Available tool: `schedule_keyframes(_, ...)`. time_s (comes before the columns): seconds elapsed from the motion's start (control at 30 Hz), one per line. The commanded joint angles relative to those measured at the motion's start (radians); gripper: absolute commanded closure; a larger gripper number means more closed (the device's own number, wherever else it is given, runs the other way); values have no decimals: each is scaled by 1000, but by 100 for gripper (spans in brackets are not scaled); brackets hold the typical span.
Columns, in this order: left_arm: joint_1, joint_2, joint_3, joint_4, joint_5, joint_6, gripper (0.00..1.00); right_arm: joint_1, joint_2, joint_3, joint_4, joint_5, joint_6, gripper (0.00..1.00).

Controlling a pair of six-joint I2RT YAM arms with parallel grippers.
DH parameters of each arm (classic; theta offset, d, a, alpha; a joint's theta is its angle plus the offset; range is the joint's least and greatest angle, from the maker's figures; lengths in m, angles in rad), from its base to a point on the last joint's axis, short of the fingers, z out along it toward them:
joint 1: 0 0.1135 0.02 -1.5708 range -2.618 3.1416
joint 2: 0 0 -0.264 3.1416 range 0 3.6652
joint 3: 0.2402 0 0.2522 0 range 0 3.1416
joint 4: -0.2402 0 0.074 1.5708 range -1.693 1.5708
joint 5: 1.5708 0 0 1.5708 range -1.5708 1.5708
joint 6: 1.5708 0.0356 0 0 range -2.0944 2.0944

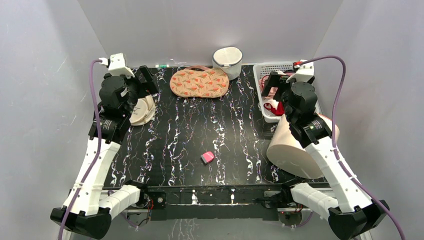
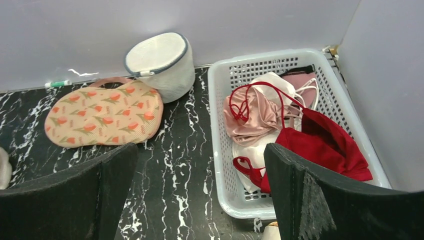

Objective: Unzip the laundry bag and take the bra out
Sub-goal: Move the laundry bag to the center of the board.

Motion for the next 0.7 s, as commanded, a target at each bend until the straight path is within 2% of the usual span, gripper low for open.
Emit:
schedule_keyframes(0.0, 39, -10, 10, 11, 36, -57, 2, -45, -31, -26, 98, 40, 47, 2)
schedule_keyframes(0.17, 73, 3, 11, -15, 81, -104, 2, -86, -58, -62, 153, 37, 92, 2)
schedule_keyframes(0.47, 109, 30, -29, -39, 238, -183, 2, -127, -101, -90, 239, 23, 265, 2)
schedule_keyframes(0.53, 112, 43, -41, -47, 273, -194, 2, -132, -112, -97, 271, -41, 268, 2)
schedule_keyframes(0.67, 116, 87, -64, -67, 345, -209, 2, -137, -122, -92, 292, -289, 237, 2)
